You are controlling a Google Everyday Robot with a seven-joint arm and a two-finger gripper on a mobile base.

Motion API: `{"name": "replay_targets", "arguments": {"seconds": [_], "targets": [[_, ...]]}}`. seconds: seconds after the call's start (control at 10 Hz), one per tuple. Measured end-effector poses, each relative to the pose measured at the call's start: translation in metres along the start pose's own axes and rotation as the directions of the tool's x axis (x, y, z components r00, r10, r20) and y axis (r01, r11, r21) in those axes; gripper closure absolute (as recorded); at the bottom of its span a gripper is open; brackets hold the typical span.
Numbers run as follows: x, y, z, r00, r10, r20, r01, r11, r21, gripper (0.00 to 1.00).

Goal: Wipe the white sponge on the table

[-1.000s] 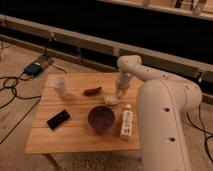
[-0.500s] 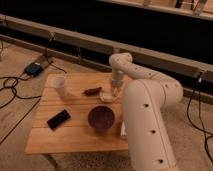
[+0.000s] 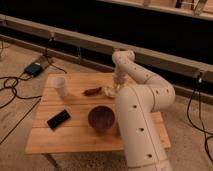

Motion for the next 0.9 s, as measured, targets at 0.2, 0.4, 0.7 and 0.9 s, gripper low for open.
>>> {"name": "replay_targets", "arguments": {"seconds": [0.2, 0.4, 0.7, 0.9], "targets": [[-0.009, -0.022, 0.001, 0.998, 0.056, 0.002, -0.056, 0.998, 0.015, 1.00], [-0.012, -0.044, 0.001, 0.995, 0.098, -0.001, -0.098, 0.995, 0.030, 1.00], [-0.010, -0.071, 0.000, 0.991, 0.131, -0.007, -0.130, 0.990, 0.048, 1.00], [-0.003, -0.080, -0.004, 0.991, 0.132, -0.013, -0.131, 0.990, 0.053, 1.00]]}}
